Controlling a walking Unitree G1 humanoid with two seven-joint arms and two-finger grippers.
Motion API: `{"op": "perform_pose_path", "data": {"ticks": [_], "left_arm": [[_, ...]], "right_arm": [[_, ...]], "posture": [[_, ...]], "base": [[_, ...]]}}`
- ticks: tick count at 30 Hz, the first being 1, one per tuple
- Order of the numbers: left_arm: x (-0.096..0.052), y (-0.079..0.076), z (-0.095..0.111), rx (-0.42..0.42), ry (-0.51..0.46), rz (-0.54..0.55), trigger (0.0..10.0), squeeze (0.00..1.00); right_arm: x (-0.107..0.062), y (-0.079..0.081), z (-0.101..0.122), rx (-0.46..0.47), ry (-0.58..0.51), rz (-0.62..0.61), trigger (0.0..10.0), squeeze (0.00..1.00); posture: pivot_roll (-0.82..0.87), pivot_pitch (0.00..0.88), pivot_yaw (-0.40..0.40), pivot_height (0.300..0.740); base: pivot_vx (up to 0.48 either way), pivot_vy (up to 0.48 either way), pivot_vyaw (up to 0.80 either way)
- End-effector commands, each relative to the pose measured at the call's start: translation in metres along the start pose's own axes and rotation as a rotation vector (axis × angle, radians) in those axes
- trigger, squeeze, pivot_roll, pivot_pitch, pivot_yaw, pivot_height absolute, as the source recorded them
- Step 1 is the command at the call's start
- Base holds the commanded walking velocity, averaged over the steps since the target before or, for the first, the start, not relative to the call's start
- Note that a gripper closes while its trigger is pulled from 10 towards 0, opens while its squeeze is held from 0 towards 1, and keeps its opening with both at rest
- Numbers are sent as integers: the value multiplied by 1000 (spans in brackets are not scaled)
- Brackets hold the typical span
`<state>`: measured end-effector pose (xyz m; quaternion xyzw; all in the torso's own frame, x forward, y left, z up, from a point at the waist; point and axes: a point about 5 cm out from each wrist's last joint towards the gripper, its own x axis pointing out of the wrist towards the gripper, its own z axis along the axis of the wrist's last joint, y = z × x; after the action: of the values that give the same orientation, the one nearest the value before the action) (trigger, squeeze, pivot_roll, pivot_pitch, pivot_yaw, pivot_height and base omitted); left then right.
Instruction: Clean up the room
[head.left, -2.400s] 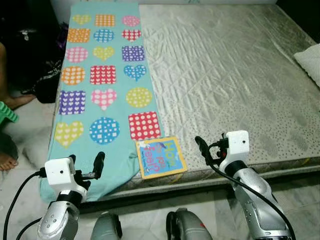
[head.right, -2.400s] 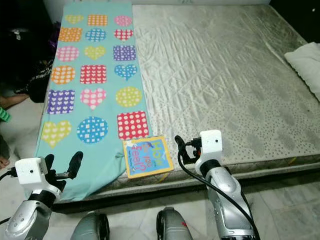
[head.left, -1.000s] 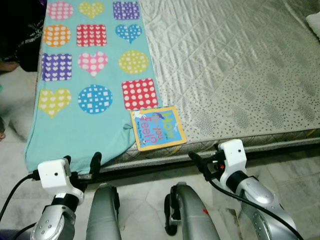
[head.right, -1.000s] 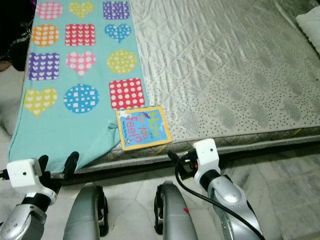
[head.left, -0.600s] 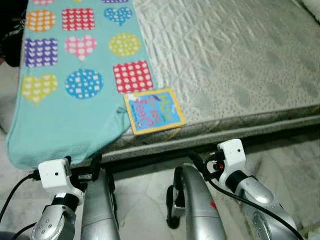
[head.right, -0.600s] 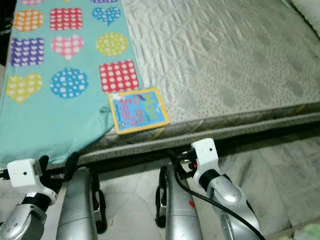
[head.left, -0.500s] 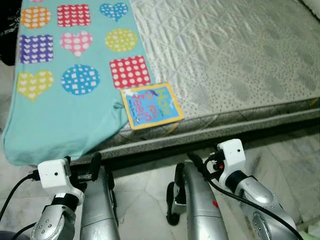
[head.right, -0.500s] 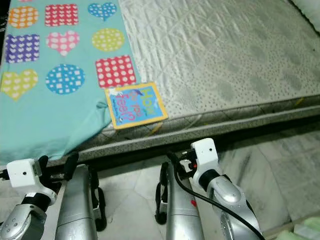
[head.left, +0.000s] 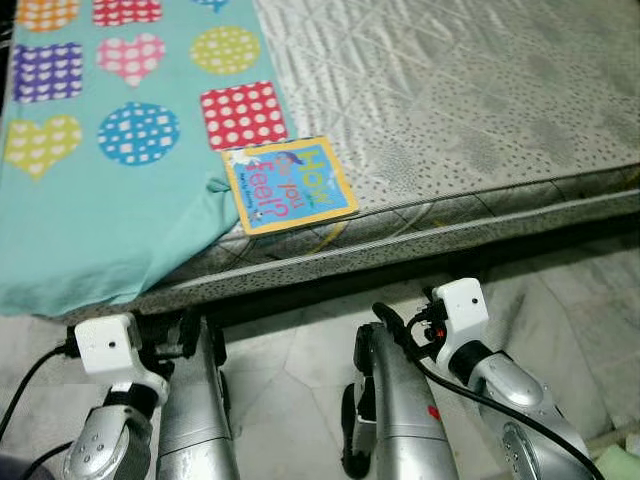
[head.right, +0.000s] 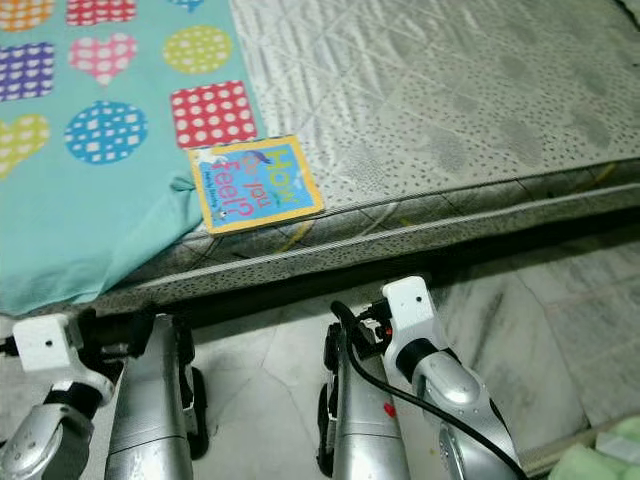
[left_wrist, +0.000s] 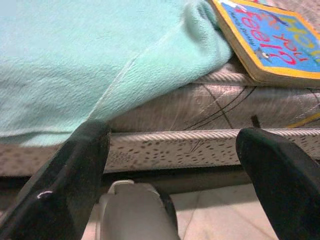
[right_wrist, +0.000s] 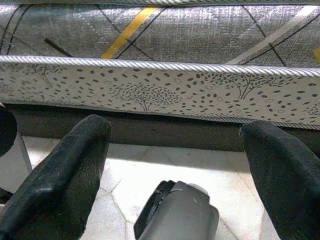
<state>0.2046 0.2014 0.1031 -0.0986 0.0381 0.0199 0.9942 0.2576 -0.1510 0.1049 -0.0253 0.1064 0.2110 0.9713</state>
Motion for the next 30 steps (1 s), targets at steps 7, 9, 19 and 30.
{"op": "perform_pose_path", "data": {"ticks": [7,9,19,30], "left_arm": [[-4,2,-3,5,11,-3,10000,0],[-3,2,-2,6,9,-5,10000,0],[-1,2,-3,10,14,-4,10000,0],[0,6,-7,42,49,51,10000,0]], "right_arm": [[-2,-1,-5,31,8,1,10000,0],[-2,-1,-5,34,0,4,10000,0],[1,2,-3,24,-13,22,10000,0],[3,3,-3,17,-26,31,10000,0]], "posture": [[-121,397,-84,546],[-120,396,-82,546],[-117,387,-79,546],[-111,379,-74,546]], "base": [[319,0,0],[337,0,0],[367,0,0],[0,0,0]]}}
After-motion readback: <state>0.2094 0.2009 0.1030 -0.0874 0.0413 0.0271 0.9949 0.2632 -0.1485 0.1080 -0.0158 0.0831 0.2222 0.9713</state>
